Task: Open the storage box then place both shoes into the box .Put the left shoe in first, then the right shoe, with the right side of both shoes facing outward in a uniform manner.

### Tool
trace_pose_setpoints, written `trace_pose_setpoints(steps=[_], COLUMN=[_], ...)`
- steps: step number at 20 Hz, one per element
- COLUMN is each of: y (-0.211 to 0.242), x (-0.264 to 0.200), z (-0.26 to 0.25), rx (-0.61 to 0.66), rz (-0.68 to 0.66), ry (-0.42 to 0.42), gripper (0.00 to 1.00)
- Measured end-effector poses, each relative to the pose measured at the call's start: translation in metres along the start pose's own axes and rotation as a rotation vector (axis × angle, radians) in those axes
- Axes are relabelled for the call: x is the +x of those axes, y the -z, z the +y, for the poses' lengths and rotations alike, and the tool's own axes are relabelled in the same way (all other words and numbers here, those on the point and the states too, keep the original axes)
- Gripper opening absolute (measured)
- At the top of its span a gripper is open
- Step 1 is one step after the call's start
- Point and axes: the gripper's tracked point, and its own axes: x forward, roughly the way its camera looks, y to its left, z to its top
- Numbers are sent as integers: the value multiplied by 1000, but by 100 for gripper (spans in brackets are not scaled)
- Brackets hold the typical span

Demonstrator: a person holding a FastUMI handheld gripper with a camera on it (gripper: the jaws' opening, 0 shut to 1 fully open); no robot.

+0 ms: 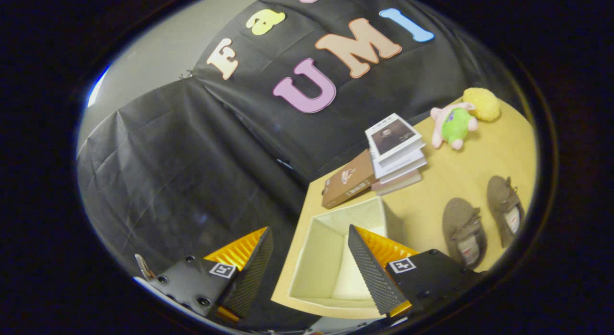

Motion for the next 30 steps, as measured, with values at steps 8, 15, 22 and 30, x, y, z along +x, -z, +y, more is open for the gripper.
trace_pose_setpoints(steps=[8, 15, 22, 30], y=[-37, 26, 80, 102], x=[-39, -40, -23, -8], z=[-149, -261, -300, -313], rx=[-193, -326, -305, -265], rz=[1, 300, 500, 612], ry=[336, 543, 533, 522], gripper=[99, 93, 75, 45])
